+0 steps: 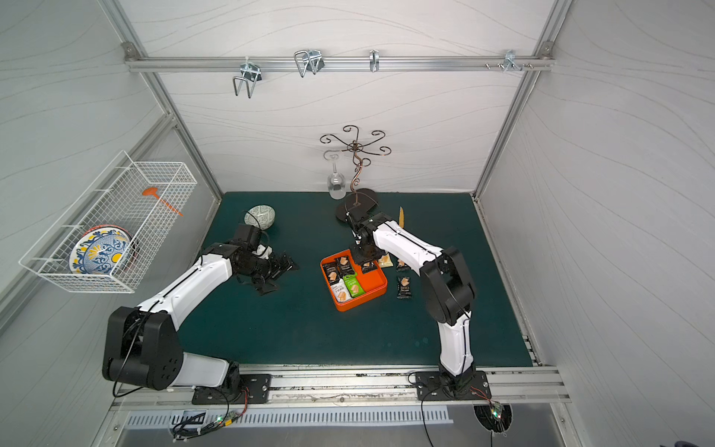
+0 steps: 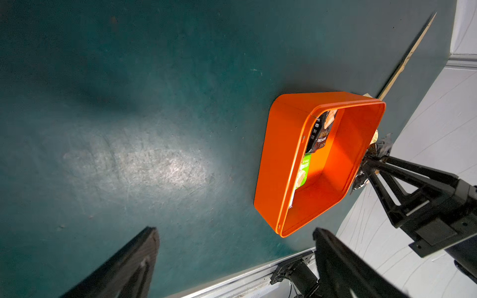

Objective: Take the cookies out of the storage box
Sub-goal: Pick up the cookie from the storage box, then place the cookie at the center of the board.

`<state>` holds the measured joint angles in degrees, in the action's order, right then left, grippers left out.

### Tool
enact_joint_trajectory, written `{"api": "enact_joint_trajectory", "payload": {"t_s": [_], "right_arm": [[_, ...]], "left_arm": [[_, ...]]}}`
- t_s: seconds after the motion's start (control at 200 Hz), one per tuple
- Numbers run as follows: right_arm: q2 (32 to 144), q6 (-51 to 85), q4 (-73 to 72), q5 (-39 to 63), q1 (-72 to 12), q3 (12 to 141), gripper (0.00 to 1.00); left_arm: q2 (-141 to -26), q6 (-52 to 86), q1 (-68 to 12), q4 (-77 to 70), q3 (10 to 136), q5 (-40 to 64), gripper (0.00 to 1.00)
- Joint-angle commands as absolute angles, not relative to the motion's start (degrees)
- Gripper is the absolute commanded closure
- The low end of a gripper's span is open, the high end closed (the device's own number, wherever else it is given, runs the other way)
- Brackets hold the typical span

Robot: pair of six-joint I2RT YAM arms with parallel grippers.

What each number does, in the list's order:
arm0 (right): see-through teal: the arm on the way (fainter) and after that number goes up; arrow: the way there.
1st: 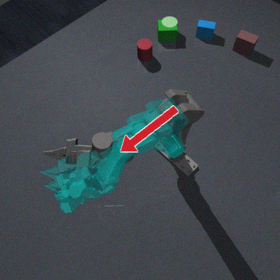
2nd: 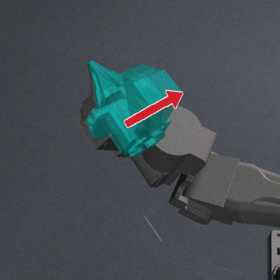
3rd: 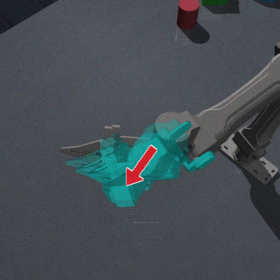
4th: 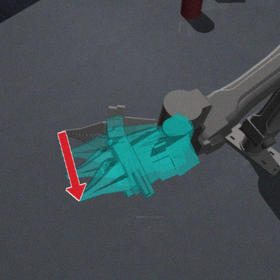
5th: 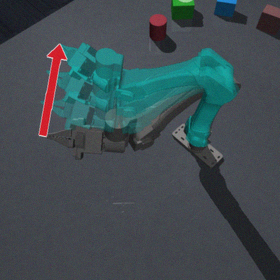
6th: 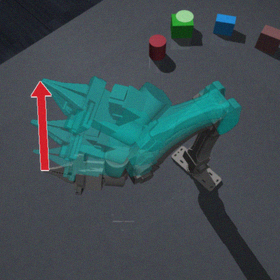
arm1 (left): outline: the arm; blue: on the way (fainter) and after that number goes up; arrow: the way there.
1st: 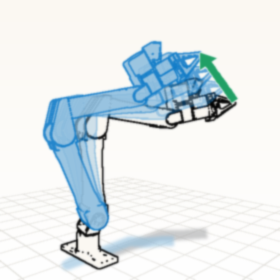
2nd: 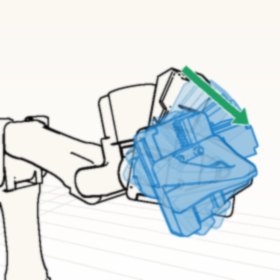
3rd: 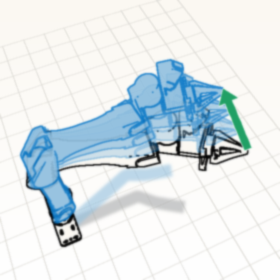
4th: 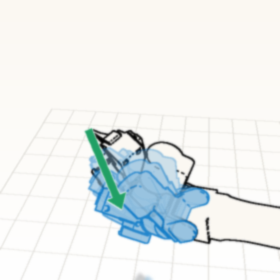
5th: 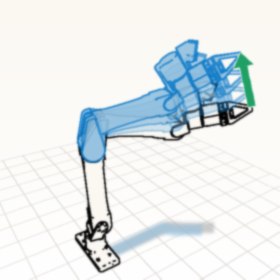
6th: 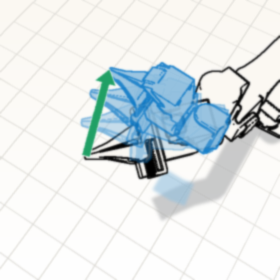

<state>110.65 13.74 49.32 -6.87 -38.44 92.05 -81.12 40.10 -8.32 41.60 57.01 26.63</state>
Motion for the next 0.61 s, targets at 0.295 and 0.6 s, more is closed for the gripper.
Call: {"api": "enact_joint_trajectory", "payload": {"t_s": [0.295,0.6], "right_arm": [[98.31,15.53,49.88,-8.51,-30.94,79.79,0.62],[91.98,17.12,47.04,-9.13,-20.79,68.48,0.61]], "left_arm": [[-85.6,39.39,-11.45,41.05,63.9,26.97,0.03],[-90.0,37.1,-12.22,43.04,69.07,27.75,0.03]]}}
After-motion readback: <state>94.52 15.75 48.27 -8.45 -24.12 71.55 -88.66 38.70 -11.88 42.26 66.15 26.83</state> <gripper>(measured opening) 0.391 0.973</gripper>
